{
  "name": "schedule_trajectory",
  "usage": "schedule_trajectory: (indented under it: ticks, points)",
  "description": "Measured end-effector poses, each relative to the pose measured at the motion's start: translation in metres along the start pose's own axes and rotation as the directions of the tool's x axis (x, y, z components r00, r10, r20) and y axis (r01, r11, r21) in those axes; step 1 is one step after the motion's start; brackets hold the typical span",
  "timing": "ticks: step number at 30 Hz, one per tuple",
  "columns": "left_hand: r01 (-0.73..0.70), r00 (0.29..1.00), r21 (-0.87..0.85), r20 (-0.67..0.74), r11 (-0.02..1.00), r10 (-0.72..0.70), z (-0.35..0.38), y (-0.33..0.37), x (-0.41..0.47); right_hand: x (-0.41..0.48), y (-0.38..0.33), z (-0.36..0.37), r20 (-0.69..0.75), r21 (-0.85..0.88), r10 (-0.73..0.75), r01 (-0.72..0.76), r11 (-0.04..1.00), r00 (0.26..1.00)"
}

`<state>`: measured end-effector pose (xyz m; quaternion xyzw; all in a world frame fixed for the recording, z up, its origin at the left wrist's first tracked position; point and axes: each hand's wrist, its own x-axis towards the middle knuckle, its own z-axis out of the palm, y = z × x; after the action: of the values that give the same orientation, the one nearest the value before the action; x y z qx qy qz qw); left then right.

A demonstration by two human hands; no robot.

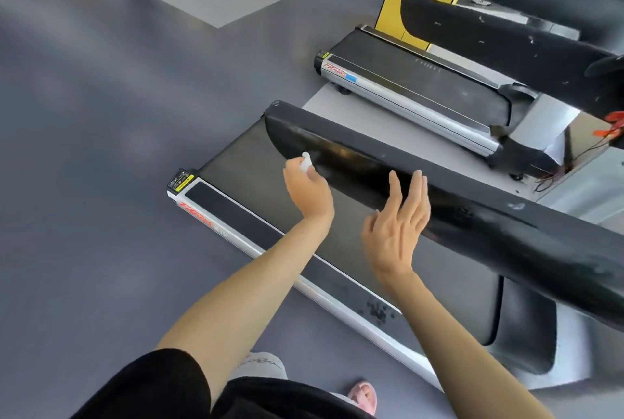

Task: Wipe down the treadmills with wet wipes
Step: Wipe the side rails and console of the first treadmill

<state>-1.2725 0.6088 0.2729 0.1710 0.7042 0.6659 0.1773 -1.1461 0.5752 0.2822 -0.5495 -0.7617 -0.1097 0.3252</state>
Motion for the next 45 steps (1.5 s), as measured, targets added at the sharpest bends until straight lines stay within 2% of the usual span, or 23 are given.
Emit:
schedule_trajectory:
  ticks: [2, 3, 5, 6, 8, 10, 11, 13, 15, 17, 20, 21, 22, 24, 26, 27, 29, 32, 35, 36, 39, 41, 45]
  points:
    - [-0.095, 0.994, 0.025, 0.059, 0.995, 0.093, 0.010, -0.011, -0.029, 0.002, 0.010, -0.002, 0.013, -0.052, 0.043, -0.042, 0.998, 0.999]
    - [-0.180, 0.970, 0.036, 0.169, 0.983, 0.172, 0.011, -0.019, -0.045, 0.003, 0.014, -0.003, 0.026, -0.078, 0.054, -0.052, 0.996, 0.998]
    - [-0.351, 0.871, 0.057, 0.387, 0.935, 0.303, 0.004, -0.035, -0.067, 0.002, 0.020, -0.006, 0.052, -0.115, 0.043, -0.037, 0.993, 0.998]
    - [-0.394, 0.854, 0.074, 0.397, 0.916, 0.335, -0.002, -0.041, -0.066, 0.003, 0.022, -0.009, 0.064, -0.125, 0.027, -0.019, 0.992, 0.998]
    - [-0.378, 0.915, 0.144, 0.210, 0.915, 0.345, -0.013, -0.048, -0.042, 0.006, 0.027, -0.015, 0.080, -0.119, 0.001, 0.009, 0.993, 0.997]
    - [-0.258, 0.964, 0.196, -0.007, 0.946, 0.264, -0.021, -0.041, -0.005, 0.012, 0.032, -0.019, 0.071, -0.118, -0.022, 0.031, 0.992, 0.997]
    - [-0.185, 0.978, 0.181, -0.065, 0.966, 0.199, -0.021, -0.033, 0.009, 0.014, 0.034, -0.020, 0.068, -0.133, -0.039, 0.048, 0.990, 0.997]
    - [-0.154, 0.984, 0.141, -0.066, 0.978, 0.164, -0.010, -0.014, 0.013, 0.017, 0.037, -0.018, 0.064, -0.177, -0.081, 0.091, 0.980, 0.995]
    - [-0.213, 0.977, 0.120, -0.002, 0.970, 0.215, 0.005, -0.001, -0.015, 0.018, 0.037, -0.017, 0.052, -0.202, -0.107, 0.115, 0.973, 0.993]
    - [-0.270, 0.954, 0.067, 0.157, 0.961, 0.257, 0.016, -0.005, -0.061, 0.018, 0.037, -0.019, 0.048, -0.194, -0.118, 0.125, 0.973, 0.992]
    - [-0.408, 0.802, 0.027, 0.489, 0.913, 0.344, 0.012, -0.025, -0.115, 0.020, 0.043, -0.024, 0.061, -0.183, -0.183, 0.191, 0.964, 0.981]
    - [-0.457, 0.779, 0.058, 0.507, 0.888, 0.368, 0.008, -0.029, -0.117, 0.022, 0.046, -0.025, 0.069, -0.189, -0.211, 0.220, 0.957, 0.975]
    - [-0.457, 0.803, 0.097, 0.473, 0.884, 0.363, 0.006, -0.033, -0.110, 0.023, 0.050, -0.027, 0.079, -0.190, -0.234, 0.246, 0.951, 0.969]
    - [-0.369, 0.907, 0.182, 0.284, 0.911, 0.311, 0.003, -0.037, -0.079, 0.025, 0.055, -0.031, 0.084, -0.166, -0.262, 0.273, 0.948, 0.961]
    - [-0.150, 0.988, 0.161, 0.072, 0.975, 0.140, -0.001, -0.030, -0.046, 0.026, 0.058, -0.034, 0.060, -0.143, -0.260, 0.266, 0.953, 0.964]
    - [-0.056, 0.998, 0.130, 0.020, 0.990, 0.054, -0.001, -0.023, -0.036, 0.026, 0.059, -0.036, 0.052, -0.136, -0.239, 0.244, 0.960, 0.970]
    - [-0.008, 1.000, 0.098, 0.029, 0.995, 0.006, 0.008, -0.011, -0.039, 0.024, 0.060, -0.040, 0.081, -0.139, -0.170, 0.180, 0.974, 0.982]
    - [-0.044, 0.973, 0.050, 0.227, 0.998, 0.031, 0.028, -0.011, -0.090, 0.021, 0.065, -0.046, 0.164, -0.165, -0.149, 0.176, 0.970, 0.975]
    - [-0.234, 0.830, 0.087, 0.536, 0.968, 0.153, 0.021, -0.019, -0.139, 0.021, 0.071, -0.049, 0.201, -0.174, -0.199, 0.235, 0.956, 0.959]
    - [-0.251, 0.822, 0.092, 0.545, 0.964, 0.162, 0.015, -0.019, -0.140, 0.022, 0.071, -0.050, 0.207, -0.175, -0.202, 0.240, 0.955, 0.957]
    - [-0.044, 0.965, 0.177, 0.262, 0.983, -0.004, 0.006, -0.024, -0.096, 0.020, 0.069, -0.050, 0.202, -0.172, -0.181, 0.217, 0.961, 0.963]
    - [0.145, 0.982, 0.110, 0.106, 0.983, -0.157, 0.001, -0.023, -0.055, 0.020, 0.067, -0.049, 0.210, -0.167, -0.164, 0.200, 0.965, 0.964]
    - [0.150, 0.981, 0.046, 0.116, 0.988, -0.154, 0.015, -0.005, -0.054, 0.021, 0.068, -0.049, 0.258, -0.201, -0.170, 0.224, 0.954, 0.951]
